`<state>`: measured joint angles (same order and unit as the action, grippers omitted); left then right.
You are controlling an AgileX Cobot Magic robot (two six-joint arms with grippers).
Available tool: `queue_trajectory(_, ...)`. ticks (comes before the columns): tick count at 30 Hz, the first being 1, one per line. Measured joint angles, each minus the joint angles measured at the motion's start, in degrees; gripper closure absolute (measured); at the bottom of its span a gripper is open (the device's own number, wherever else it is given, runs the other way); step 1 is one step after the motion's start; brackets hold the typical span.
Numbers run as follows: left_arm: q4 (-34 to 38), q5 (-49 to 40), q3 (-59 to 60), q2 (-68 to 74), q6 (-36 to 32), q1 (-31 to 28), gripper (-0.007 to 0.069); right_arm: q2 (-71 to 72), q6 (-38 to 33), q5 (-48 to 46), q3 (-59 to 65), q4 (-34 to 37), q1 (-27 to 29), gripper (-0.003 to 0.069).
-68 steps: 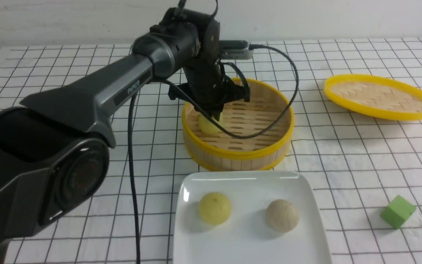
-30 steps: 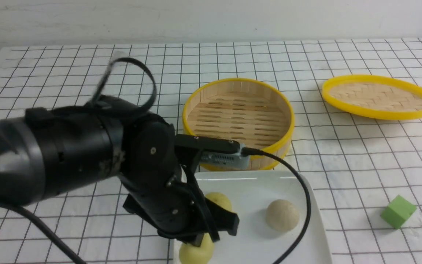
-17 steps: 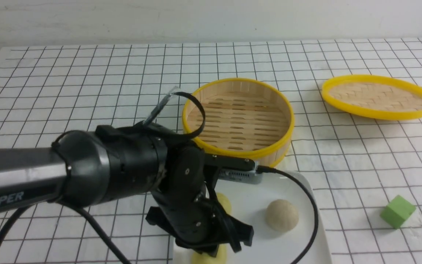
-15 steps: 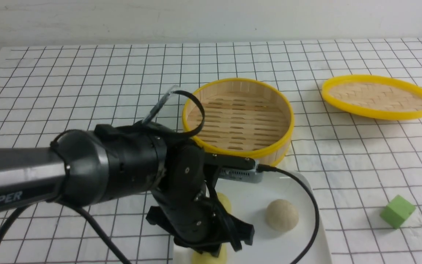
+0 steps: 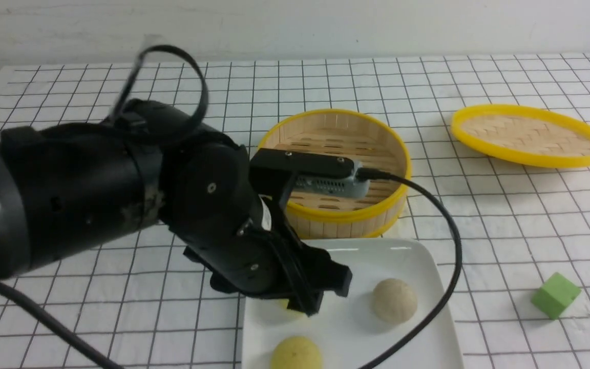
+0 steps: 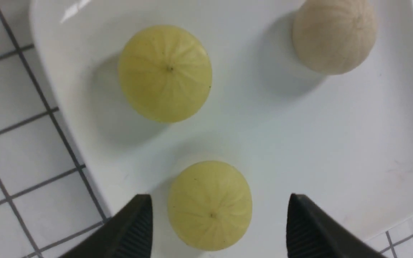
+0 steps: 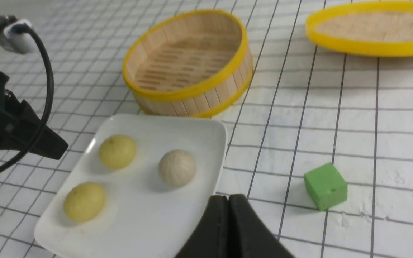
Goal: Put the steamed buns into the plate on the white-black tablecloth.
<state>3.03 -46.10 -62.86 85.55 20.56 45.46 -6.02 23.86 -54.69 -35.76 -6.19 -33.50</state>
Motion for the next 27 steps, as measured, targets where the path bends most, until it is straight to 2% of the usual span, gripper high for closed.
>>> queue_trajectory(4, -1.08, -0.45, 0.0, -1.52, 0.0, 0.0, 0.0249, 3.57, -6.42, 5.12, 5.55, 3.08, 0.0, 0.0664)
queue_trajectory(7, -1.65, -2.56, 0.0, -1.7, -0.06, 0.0, 0.0431, 3.32, -14.09, 12.37, 11.26, 9.72, 0.0, 0.0664)
queue_trajectory(9, -1.83, -3.16, 0.0, -1.7, -0.06, 0.0, 0.0497, 3.14, -17.24, 14.94, 12.54, 11.99, 0.0, 0.0664)
queue_trajectory(10, -1.98, -3.35, 0.0, -1.7, -0.5, 0.0, 0.0571, 2.91, -20.84, 17.83, 14.1, 14.5, 0.0, 0.0664)
queue_trajectory(12, -2.25, -3.35, 0.0, -1.7, -1.2, 0.0, 0.0611, 2.54, -24.95, 21.23, 15.93, 17.09, 0.0, 0.0664)
queue_trajectory(13, -2.25, -3.35, 0.0, -1.7, -1.66, 0.0, 0.062, 2.34, -27.67, 23.16, 16.72, 18.33, 0.0, 0.0662)
queue_trajectory(17, -2.5, -3.4, 0.0, -1.7, -2.47, 0.0, 0.0622, 2.18, -31.12, 24.96, 17.87, 20.94, 0.0, 0.0659)
queue_trajectory(27, -3.03, -4.22, 0.0, -1.7, -2.83, 0.0, 0.0622, 2.11, -31.68, 25.07, 19.22, 22.64, 0.0, 0.0657)
